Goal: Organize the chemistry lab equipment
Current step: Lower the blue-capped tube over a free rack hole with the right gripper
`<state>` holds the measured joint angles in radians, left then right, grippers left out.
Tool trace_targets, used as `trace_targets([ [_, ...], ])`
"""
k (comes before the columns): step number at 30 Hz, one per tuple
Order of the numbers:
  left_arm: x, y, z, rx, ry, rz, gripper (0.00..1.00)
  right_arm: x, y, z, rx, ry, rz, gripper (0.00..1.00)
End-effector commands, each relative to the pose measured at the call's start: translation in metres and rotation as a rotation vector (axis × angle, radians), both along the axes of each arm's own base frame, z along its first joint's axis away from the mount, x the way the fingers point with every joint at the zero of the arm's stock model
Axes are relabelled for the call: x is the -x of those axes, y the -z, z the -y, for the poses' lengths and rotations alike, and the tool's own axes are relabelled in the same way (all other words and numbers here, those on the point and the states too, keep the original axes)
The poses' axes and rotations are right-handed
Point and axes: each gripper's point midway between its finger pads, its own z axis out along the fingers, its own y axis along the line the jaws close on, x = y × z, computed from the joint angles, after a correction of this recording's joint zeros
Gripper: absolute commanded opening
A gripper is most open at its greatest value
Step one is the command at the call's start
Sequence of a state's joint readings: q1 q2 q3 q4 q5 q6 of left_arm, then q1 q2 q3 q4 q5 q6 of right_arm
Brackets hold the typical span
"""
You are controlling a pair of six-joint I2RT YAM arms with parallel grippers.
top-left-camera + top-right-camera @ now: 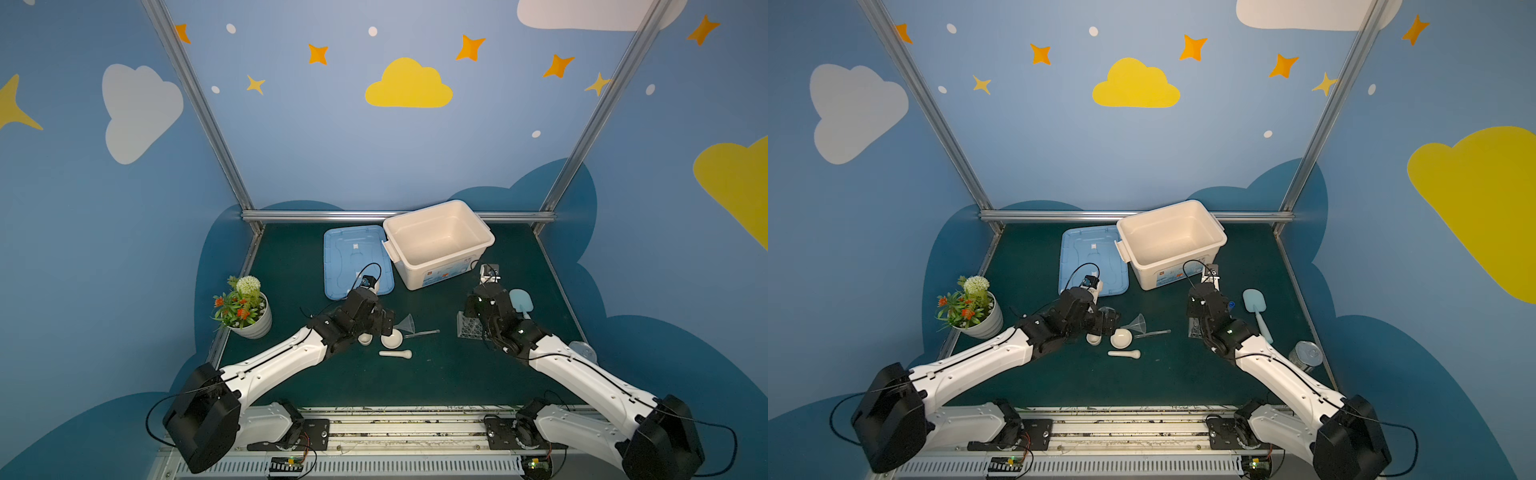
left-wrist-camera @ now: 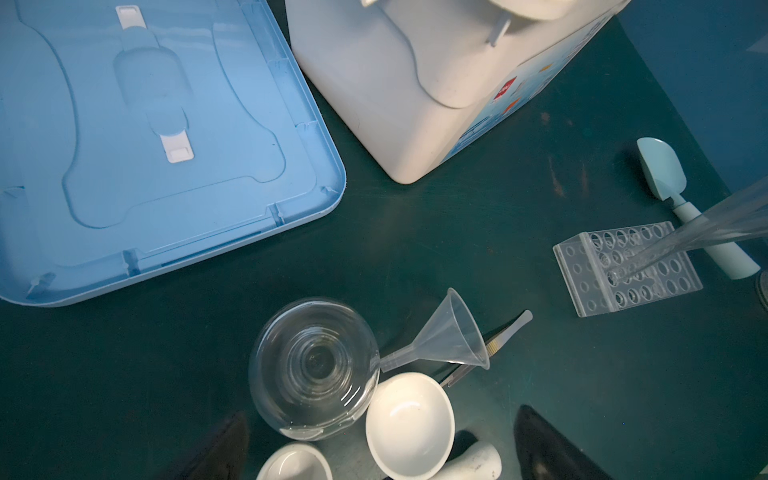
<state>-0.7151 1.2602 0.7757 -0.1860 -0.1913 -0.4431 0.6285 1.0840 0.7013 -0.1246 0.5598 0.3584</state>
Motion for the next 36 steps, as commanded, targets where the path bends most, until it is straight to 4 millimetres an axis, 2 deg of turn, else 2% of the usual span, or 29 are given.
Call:
trace_targets([
  [1,0.001,0.001,-0.001,0.005,-0.003,-0.008,1.0,-0.002,-0.02,0.001,-0.014,0.011,0.045,0.0],
  [10,0.001,0.003,-0.001,0.004,-0.001,-0.012,1.0,-0.001,-0.029,0.0,-0.022,-0.005,0.073,0.0],
  [36,0.002,0.005,-0.003,-0.001,-0.007,-0.018,1.0,-0.009,-0.012,0.002,-0.014,0.047,0.051,0.0],
])
